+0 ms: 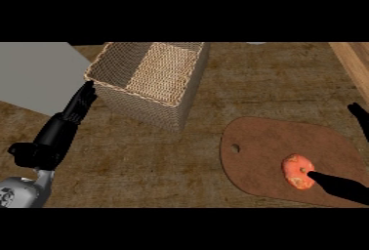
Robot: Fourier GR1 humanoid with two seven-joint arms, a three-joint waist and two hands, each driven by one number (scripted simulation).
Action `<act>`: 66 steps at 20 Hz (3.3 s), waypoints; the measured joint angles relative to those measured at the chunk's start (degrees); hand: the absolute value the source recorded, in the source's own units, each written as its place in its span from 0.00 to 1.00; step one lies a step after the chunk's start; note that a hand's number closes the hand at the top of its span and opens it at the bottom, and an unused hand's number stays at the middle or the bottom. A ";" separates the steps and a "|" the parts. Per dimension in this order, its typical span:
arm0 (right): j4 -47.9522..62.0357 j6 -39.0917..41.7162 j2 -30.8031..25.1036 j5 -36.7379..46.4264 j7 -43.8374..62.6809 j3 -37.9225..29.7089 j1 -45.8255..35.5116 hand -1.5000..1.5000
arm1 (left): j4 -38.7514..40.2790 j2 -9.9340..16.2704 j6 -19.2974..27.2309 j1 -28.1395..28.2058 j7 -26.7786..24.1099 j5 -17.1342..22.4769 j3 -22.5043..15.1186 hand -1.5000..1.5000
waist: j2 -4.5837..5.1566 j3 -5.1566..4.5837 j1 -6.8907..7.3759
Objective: Pick the squash from the cutting board and place it in the basket
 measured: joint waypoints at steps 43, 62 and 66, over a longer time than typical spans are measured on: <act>-8.43 27.95 11.86 3.15 4.73 -10.13 9.83 0.00 | 1.56 -10.07 -9.96 -0.08 1.55 -9.97 8.72 0.50 | 0.51 0.62 2.03; -5.38 31.13 19.81 11.69 -0.61 -9.55 8.41 0.00 | -1.36 -14.99 -15.43 0.37 4.95 -14.54 14.80 0.50 | 0.50 0.61 2.02; -4.41 32.36 21.25 14.25 1.59 -8.56 5.68 0.00 | 0.99 -15.46 -16.99 -0.68 3.93 -15.16 16.26 0.50 | 0.52 0.60 2.05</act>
